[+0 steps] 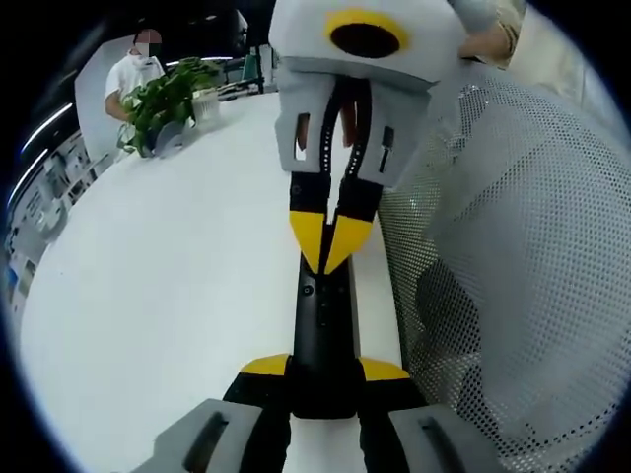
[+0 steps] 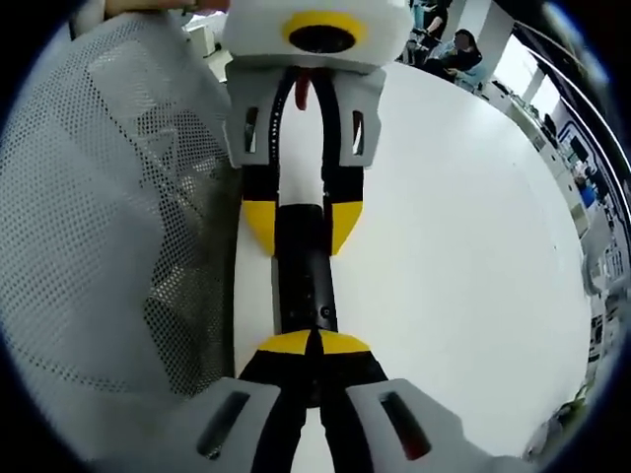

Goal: Press the specified remote control buttons in sequence, fully releasing each button before pressing the next.

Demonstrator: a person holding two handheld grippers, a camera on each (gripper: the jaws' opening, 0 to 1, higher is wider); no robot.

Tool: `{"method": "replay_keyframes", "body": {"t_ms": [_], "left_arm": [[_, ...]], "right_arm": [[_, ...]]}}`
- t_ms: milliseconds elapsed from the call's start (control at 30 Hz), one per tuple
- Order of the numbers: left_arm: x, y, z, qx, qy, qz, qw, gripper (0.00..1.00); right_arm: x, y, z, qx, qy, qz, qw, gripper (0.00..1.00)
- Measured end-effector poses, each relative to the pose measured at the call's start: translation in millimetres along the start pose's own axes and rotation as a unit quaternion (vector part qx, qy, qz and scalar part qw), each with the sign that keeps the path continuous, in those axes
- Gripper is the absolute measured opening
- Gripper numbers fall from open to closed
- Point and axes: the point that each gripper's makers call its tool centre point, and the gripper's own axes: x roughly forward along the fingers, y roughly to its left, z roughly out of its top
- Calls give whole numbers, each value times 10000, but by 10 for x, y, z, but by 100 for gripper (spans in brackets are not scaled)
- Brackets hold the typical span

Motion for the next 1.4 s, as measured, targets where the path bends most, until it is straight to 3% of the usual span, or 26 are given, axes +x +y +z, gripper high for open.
{"method": "replay_keyframes", "body": {"t_ms": [100, 300, 367, 500, 700, 733, 933, 1000, 1400], "left_arm": [[4, 1, 5, -3, -13, -2, 10000, 25], [7, 5, 7, -11, -25, -17, 10000, 25], [7, 2, 8, -13, -30, -21, 10000, 25], [8, 5, 8, -3, -18, -24, 10000, 25], [6, 6, 3, 22, -1, -8, 10000, 25], [5, 5, 2, 21, -2, -8, 10000, 25], [4, 3, -1, 20, -12, -8, 10000, 25], [3, 1, 0, 8, -27, -11, 10000, 25], [2, 0, 0, 10, -43, -10, 10000, 25]], "right_arm": [[9, 4, 8, -466, 218, -56, 9987, 0], [18, -5, 4, -519, 243, 155, 9982, 0], [16, -11, 0, -461, 211, 179, 9986, 0], [3, -4, -8, -225, -173, 88, 9996, 0], [12, -10, 16, -216, 55, 154, 9996, 0], [10, -10, 13, -84, 24, 208, 9997, 0], [-8, 2, -3, -200, -203, 153, 9995, 0], [-12, -3, -5, 8, -262, 149, 9995, 0], [-32, 8, -55, 109, -241, 187, 9995, 0]]}}
